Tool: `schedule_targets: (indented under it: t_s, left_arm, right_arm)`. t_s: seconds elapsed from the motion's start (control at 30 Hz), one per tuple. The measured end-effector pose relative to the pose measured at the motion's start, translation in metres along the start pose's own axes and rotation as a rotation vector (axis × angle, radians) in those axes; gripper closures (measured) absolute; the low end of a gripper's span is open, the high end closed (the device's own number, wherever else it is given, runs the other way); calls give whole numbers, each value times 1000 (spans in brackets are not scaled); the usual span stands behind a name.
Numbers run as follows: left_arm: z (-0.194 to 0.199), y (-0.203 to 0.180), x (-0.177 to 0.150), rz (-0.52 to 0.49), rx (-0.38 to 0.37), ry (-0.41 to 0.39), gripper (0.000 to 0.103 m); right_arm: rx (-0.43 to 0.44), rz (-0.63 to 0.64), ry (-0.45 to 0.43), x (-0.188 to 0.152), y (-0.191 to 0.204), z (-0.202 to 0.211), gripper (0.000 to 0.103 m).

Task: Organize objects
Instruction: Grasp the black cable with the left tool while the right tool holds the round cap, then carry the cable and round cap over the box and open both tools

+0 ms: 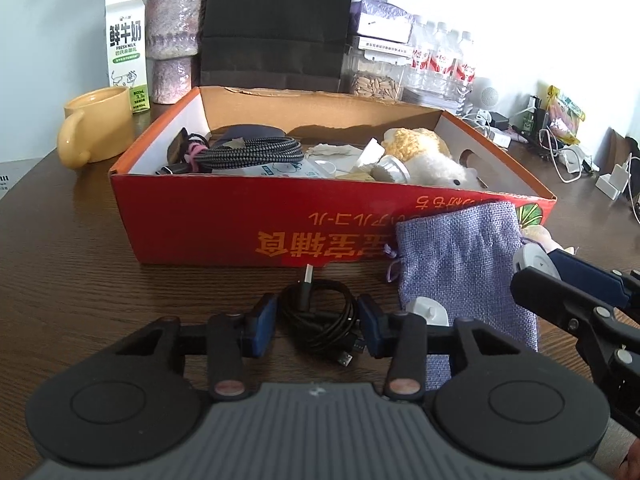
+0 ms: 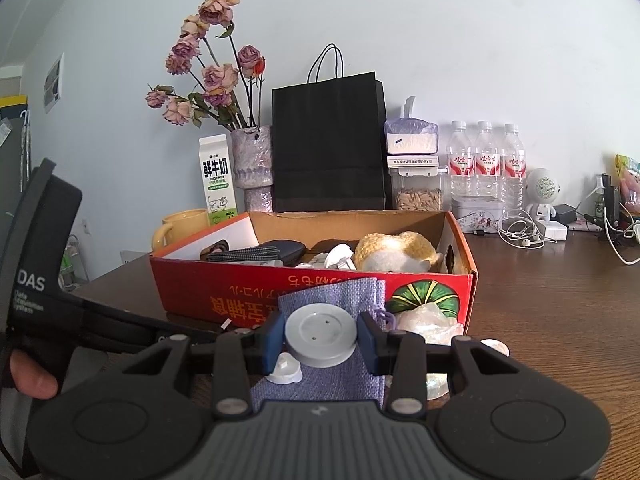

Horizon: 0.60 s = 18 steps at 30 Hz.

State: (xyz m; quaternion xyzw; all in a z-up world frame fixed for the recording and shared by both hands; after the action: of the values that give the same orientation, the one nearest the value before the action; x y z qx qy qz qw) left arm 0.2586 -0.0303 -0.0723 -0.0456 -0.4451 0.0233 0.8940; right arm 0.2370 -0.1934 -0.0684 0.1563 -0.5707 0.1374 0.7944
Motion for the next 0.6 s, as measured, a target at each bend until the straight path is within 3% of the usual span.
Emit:
schedule_targets:
  t_s: [0.6]
  left_arm:
    - [41,2,18,-11,-7,-134,58]
  right_arm:
    - [9,-3,-8,9,2,-1,65]
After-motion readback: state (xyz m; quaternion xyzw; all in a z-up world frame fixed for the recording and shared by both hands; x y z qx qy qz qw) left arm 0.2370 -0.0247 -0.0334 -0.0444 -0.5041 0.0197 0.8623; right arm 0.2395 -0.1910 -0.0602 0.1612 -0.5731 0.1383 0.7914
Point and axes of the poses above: each gripper's, at about its wrist camera, not at the fingertips, and z roughly against the way its jaws point, y to its left, x to its top, the point moved 5 cm from there along -z, roughly the way its jaws point, and after that the axes turned 2 degrees about -y, right-handed, at the moved point
